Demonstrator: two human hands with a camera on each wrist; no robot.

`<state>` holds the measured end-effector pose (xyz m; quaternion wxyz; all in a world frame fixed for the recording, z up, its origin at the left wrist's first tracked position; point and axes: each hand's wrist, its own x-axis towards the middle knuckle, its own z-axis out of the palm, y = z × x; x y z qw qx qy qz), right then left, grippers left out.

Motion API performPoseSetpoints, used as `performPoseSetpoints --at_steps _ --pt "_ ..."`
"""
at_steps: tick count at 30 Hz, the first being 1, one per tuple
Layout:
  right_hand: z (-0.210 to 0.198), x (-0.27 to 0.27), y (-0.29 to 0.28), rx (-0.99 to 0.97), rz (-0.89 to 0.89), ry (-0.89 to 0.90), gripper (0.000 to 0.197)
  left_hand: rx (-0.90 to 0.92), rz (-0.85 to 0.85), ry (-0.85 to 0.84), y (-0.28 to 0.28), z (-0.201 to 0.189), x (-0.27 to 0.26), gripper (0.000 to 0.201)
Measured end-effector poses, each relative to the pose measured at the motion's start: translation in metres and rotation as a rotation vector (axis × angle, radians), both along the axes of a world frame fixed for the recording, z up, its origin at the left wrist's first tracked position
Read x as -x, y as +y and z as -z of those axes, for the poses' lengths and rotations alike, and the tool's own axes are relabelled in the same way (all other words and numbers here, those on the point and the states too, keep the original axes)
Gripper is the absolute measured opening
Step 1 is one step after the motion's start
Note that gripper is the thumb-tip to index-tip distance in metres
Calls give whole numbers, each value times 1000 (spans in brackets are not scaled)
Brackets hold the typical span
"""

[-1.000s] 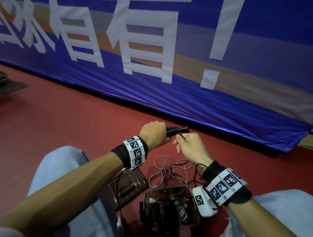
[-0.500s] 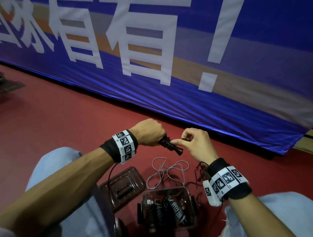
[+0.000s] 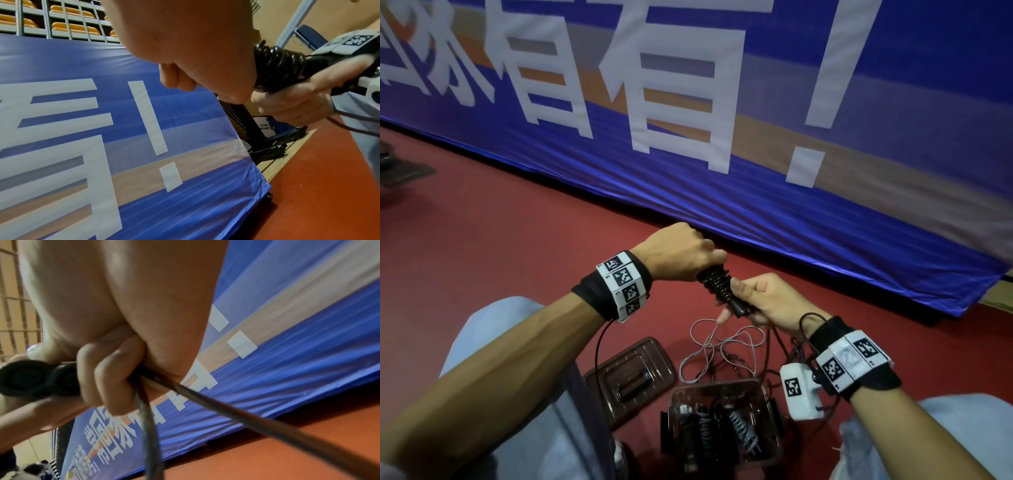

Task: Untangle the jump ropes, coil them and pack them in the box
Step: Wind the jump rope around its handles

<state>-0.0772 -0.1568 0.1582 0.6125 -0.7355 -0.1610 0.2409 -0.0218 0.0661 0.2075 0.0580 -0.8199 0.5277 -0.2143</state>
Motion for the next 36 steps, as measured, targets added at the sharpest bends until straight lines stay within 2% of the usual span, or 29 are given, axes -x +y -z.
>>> performPoseSetpoints --at_steps 2,4,7,10,14,18,19,20,23,27,31,33,36 --pt "-1 3 1 -84 -50 83 64 50 23 23 2 3 1 18" --pt "-2 4 1 -178 -72 155 63 121 34 73 4 4 2 11" --pt "-1 3 -1 -287 -116 222 68 234 24 143 3 6 4 21" --pt "-2 4 -3 -353 -128 252 74 328 12 204 -2 10 10 22" --pt "-4 8 -4 -428 -113 251 69 516 -36 372 -15 20 20 24" --pt "-7 11 -3 -554 17 275 52 684 -155 549 -28 26 26 19" --pt "-9 12 -1 -584 84 282 53 711 -196 581 -31 27 26 22" --pt "-11 11 2 -605 159 290 54 727 -246 605 -33 27 26 25" --pt "-12 3 13 -626 350 304 40 682 -486 647 -36 29 18 25" --pt "6 -9 23 -456 576 377 35 496 -744 607 -44 46 12 27" --pt "21 -11 27 -189 677 415 28 331 -853 593 -58 64 9 21" --pt "27 -14 23 63 666 308 28 265 -862 585 -63 68 9 20" --pt "33 -11 10 610 572 -17 22 163 -875 573 -69 71 12 21"
